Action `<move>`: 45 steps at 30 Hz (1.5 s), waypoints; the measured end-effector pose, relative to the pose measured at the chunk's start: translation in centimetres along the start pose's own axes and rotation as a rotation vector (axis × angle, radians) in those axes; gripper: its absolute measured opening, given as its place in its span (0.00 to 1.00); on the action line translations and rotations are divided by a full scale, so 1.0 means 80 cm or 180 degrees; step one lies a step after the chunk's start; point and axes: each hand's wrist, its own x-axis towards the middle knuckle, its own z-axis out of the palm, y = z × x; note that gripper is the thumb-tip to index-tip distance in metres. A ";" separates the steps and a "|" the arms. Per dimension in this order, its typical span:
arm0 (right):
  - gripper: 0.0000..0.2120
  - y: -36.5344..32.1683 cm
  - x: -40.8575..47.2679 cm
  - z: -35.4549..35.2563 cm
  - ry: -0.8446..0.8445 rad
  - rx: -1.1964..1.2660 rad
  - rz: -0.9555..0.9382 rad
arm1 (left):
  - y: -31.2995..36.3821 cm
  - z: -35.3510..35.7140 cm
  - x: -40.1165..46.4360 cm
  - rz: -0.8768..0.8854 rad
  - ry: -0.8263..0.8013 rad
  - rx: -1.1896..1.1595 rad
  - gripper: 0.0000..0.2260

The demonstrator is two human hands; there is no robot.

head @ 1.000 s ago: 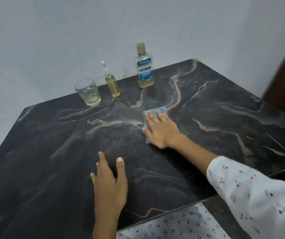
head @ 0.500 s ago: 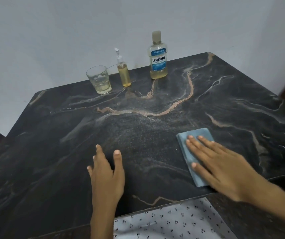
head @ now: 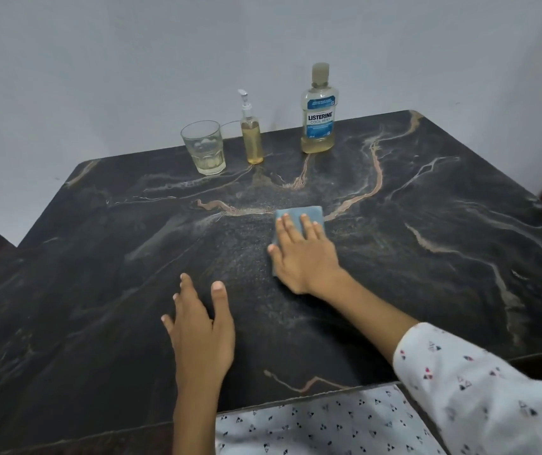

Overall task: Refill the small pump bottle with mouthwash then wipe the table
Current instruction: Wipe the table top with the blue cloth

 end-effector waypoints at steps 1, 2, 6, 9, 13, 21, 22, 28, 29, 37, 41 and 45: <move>0.29 -0.013 -0.006 0.003 0.0041 0.0026 -0.0161 | 0.000 0.001 0.001 0.0012 0.0011 0.0018 0.29; 0.28 -0.023 -0.014 0.006 0.0079 0.0073 -0.0333 | -0.001 0.002 0.001 0.0041 0.0023 0.0046 0.29; 0.27 -0.032 -0.065 0.011 0.0161 0.0240 -0.1046 | -0.001 0.009 0.003 0.0182 0.0029 0.0158 0.29; 0.26 -0.017 -0.109 0.010 0.0077 0.0338 -0.1473 | -0.001 0.009 0.003 0.0173 0.0019 0.0165 0.28; 0.26 0.021 -0.157 0.008 -0.0061 0.0276 -0.1582 | -0.004 0.005 0.003 0.0112 -0.0019 0.0098 0.29; 0.29 0.074 -0.115 -0.003 0.0152 -0.0220 -0.0886 | -0.006 0.003 0.001 0.0047 -0.0019 -0.0013 0.30; 0.29 0.076 -0.093 -0.003 0.0237 -0.0293 -0.0730 | -0.006 0.003 0.001 0.0061 -0.0021 -0.0028 0.30; 0.29 0.026 0.034 -0.004 -0.0008 0.0019 -0.0317 | -0.007 -0.002 0.001 0.0063 -0.0075 -0.0108 0.29; 0.30 0.011 0.042 -0.003 -0.0042 0.0048 -0.0335 | -0.007 -0.004 0.001 0.0051 -0.0064 -0.0123 0.29; 0.31 -0.061 -0.008 -0.011 -0.0216 -0.0494 -0.0771 | -0.004 -0.007 0.000 -0.0007 0.0030 -0.0135 0.29; 0.34 -0.080 -0.054 -0.032 -0.0383 -0.0828 -0.0929 | -0.007 -0.009 0.000 0.0007 0.0059 -0.0153 0.29; 0.25 -0.049 -0.092 -0.064 -0.0642 0.1247 -0.1350 | -0.009 -0.009 0.003 -0.0102 0.0010 -0.0245 0.30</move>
